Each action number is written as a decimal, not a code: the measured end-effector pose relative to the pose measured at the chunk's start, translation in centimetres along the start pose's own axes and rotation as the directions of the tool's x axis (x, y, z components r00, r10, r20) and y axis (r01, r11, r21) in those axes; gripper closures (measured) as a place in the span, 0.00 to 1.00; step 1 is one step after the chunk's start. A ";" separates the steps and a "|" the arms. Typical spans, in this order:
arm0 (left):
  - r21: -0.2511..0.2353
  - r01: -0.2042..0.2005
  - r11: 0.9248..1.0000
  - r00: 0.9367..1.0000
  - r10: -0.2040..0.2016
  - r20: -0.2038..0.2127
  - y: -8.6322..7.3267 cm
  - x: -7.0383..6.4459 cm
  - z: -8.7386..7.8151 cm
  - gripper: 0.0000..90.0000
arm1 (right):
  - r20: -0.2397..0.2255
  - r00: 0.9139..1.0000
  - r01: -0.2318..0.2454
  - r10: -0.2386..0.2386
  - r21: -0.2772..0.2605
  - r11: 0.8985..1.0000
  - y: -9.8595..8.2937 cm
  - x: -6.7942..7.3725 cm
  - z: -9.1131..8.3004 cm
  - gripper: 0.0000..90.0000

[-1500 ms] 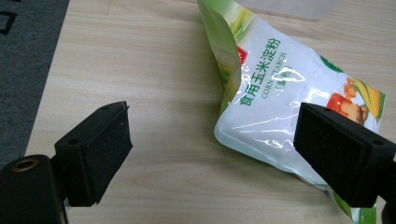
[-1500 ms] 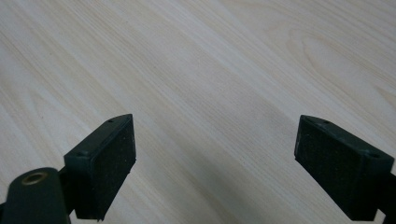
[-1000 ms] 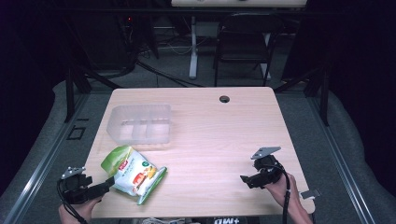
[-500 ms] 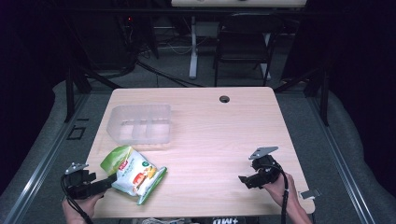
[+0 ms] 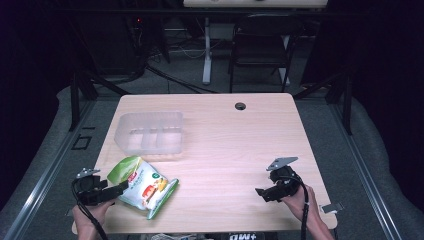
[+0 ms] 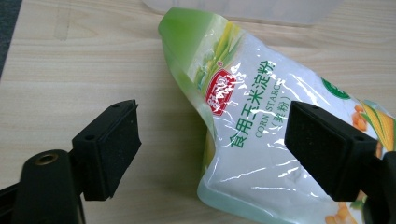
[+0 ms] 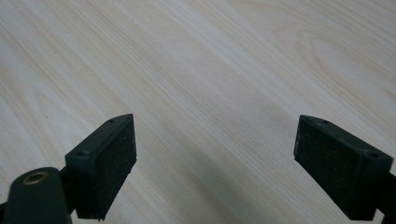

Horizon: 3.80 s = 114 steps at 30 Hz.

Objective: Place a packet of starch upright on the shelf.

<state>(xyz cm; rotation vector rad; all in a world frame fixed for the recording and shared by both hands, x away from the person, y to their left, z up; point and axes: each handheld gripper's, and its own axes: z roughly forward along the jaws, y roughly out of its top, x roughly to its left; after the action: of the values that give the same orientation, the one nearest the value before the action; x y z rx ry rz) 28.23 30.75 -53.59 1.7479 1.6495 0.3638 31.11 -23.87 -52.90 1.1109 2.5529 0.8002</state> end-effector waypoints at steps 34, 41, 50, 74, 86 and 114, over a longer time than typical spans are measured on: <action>-0.005 0.093 0.996 0.987 -0.092 0.130 0.0 2.0 1.8 0.97 | -0.009 1.000 0.008 -0.009 -0.013 1.000 0.6 0.2 0.3 0.14; -0.029 0.030 0.999 0.991 -0.026 0.131 0.2 0.9 1.2 0.99 | -0.023 1.000 0.017 -0.017 0.000 1.000 1.0 0.3 1.1 0.14; -0.092 -0.049 0.995 0.993 0.059 0.106 0.3 -0.4 -0.1 1.00 | -0.014 1.000 0.019 -0.019 -0.004 1.000 0.6 0.2 0.5 0.14; -0.233 -0.238 0.943 0.961 0.262 0.082 0.8 -3.2 -2.4 1.00 | -0.007 1.000 0.014 -0.015 -0.008 1.000 0.5 0.2 0.2 0.14; -0.262 -0.274 0.925 0.945 0.309 0.106 1.1 -4.4 -3.5 1.00 | -0.019 1.000 0.019 -0.019 -0.016 1.000 0.9 0.3 0.5 0.14; -0.292 -0.256 0.922 0.933 0.314 0.173 2.9 -6.5 -5.1 1.00 | -0.002 1.000 0.014 -0.014 0.009 1.000 0.5 0.1 0.6 0.14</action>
<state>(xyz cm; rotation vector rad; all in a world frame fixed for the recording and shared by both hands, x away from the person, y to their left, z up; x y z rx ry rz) 26.28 26.19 -46.41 1.7550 1.1344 0.4863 31.61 -23.32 -53.08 1.0937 2.5657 0.7883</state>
